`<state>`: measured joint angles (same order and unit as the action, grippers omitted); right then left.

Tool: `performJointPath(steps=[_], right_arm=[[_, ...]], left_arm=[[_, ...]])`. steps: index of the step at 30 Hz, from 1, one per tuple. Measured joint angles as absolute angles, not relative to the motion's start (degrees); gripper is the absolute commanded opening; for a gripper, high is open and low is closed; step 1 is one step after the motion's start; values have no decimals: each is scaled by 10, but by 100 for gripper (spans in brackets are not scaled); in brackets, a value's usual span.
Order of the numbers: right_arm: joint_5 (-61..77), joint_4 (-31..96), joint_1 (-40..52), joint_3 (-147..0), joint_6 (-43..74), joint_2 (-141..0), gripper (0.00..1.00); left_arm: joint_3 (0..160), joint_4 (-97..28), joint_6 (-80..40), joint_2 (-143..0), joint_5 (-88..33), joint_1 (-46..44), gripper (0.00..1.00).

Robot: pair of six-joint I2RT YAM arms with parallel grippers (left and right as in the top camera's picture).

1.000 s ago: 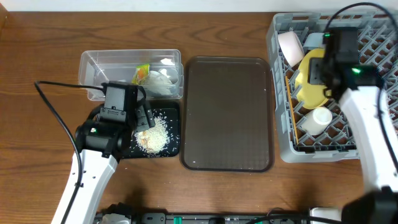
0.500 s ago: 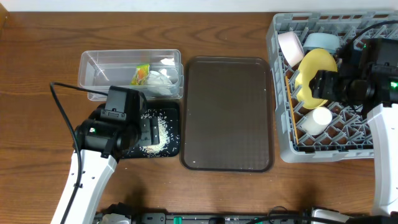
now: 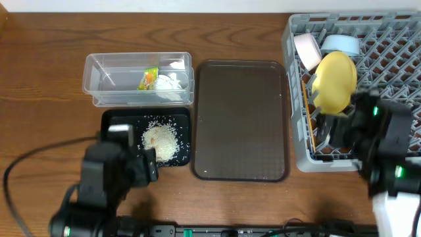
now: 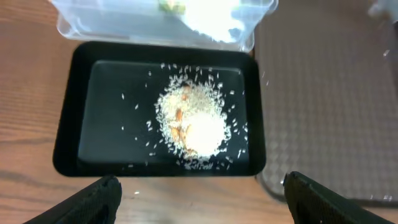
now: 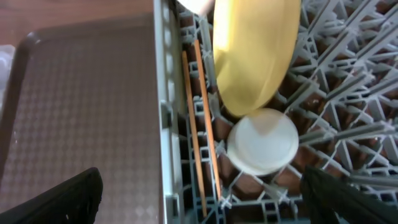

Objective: Sort waste into correct bins and load items into the dishwasher rack

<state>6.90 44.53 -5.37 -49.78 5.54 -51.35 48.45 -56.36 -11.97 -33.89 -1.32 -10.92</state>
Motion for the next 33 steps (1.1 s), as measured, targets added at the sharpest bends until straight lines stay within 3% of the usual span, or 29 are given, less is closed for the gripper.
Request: performJointPath(steps=[8, 19, 29, 33], right_arm=[[42, 462, -48, -418, 68, -372, 99], [39, 540, -47, -415, 70, -366, 99], [33, 541, -47, -415, 70, -361, 99], [28, 485, -39, -404, 71, -327, 99]], left_arm=[[464, -555, -135, -262, -11, -109, 86], [463, -555, -135, -262, -11, -109, 87], [463, -555, -135, -262, -11, -109, 86], [463, -555, -135, -262, -11, -109, 86]])
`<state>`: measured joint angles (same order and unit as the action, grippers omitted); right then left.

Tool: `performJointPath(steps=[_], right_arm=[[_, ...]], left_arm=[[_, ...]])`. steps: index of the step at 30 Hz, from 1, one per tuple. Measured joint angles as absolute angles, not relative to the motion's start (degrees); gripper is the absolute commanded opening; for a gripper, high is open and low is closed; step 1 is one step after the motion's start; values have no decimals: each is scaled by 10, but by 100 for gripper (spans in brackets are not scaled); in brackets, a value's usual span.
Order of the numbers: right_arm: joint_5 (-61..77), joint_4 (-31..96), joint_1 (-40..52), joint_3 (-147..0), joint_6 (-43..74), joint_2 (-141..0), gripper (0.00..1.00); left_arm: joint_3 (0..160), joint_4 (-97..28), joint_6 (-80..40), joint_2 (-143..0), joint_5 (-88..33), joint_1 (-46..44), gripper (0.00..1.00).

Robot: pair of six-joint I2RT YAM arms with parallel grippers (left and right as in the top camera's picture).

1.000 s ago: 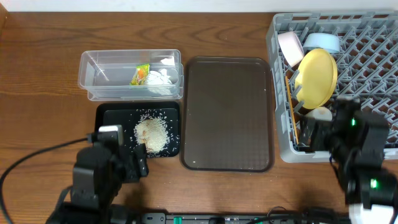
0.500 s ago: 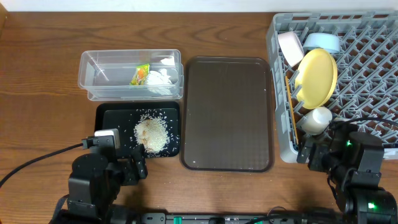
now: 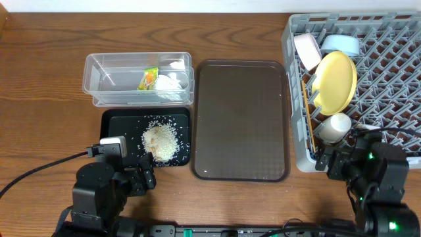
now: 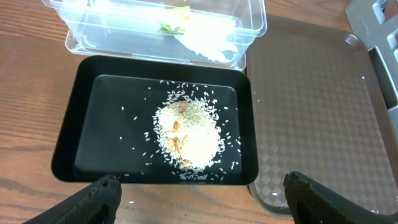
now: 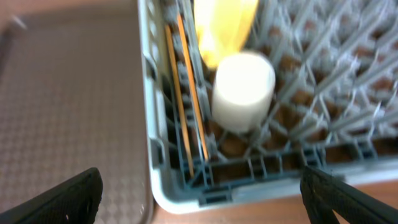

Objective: Sort waste into correct bins and load items into the dishwasher rack

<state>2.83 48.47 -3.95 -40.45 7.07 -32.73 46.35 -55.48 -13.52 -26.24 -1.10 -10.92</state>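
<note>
The grey dishwasher rack (image 3: 297, 141) at the right holds a yellow plate (image 3: 335, 81), a white cup (image 3: 333, 126), a pale blue bowl (image 3: 342, 45), a white bowl (image 3: 306, 47) and orange chopsticks (image 5: 184, 99). A black tray (image 3: 112, 125) holds a heap of rice (image 4: 188, 132). Behind it a clear bin (image 3: 105, 79) contains a wrapper and white tissue (image 3: 168, 84). My left gripper (image 4: 199, 198) is open over the table just in front of the black tray. My right gripper (image 5: 200, 196) is open over the rack's front left corner. Neither holds anything.
A brown serving tray (image 3: 241, 118) lies between the bins and the rack, nothing on it. A black cable (image 3: 33, 170) runs across the wood at the front left. The wooden table (image 3: 46, 99) extends to the left.
Both arms have drawn back toward the front edge. The left gripper was over the black tray and is now just in front of it. The right gripper now sits over the rack's front corner.
</note>
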Motion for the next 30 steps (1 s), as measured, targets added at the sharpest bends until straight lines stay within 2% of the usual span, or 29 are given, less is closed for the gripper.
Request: performJointPath(steps=[12, 18, 21, 25, 30], right_arm=[[16, 140, 20, -145, 70, -65, 99], [16, 12, 30, -44, 70, -9, 99], [16, -11, 30, -16, 63, -7, 99], [15, 40, 30, -5, 46, -7, 99], [15, 40, 30, -4, 39, -7, 99]], left_arm=[[462, -555, -135, -262, -11, -109, 86], [462, -555, -135, -262, -11, -109, 86], [462, -555, -135, -262, -11, -109, 86], [462, -555, -135, -262, -11, -109, 87], [462, -555, -135, -263, -11, -109, 87]])
